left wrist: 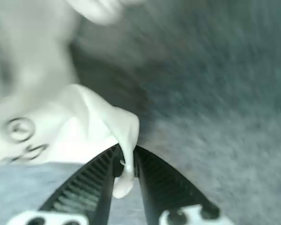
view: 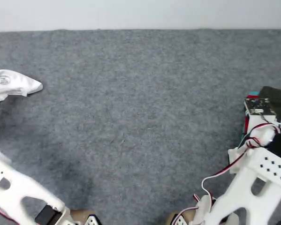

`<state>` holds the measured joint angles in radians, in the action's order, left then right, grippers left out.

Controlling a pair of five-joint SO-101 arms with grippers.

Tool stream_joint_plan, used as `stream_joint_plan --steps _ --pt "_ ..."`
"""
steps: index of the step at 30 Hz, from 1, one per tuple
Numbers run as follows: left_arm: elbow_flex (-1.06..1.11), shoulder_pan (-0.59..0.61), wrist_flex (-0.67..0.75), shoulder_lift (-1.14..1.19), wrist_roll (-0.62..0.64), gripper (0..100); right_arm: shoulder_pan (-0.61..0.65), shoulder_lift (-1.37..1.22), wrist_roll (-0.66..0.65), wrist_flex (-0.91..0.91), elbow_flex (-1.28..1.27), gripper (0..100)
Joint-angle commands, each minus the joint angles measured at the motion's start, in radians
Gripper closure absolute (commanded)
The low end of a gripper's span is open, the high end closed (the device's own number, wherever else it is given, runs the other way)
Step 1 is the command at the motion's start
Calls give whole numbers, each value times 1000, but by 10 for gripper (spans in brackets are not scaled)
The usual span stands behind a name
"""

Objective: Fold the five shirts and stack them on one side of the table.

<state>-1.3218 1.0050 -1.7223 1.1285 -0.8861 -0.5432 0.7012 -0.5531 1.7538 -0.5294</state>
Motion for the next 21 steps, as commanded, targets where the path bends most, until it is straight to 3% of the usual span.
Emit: stream_joint_plan --steps 1,8,13,21 --pt "-160 -58 -34 -100 100 987 10 25 6 41 5 970" --pt "-200 -227 -34 -367 295 987 10 25 6 41 5 970" --pt "-203 -414 -31 -572 417 987 8 25 6 41 5 970" --pt "-203 -795 2 -775 433 987 7 25 6 41 -25 970"
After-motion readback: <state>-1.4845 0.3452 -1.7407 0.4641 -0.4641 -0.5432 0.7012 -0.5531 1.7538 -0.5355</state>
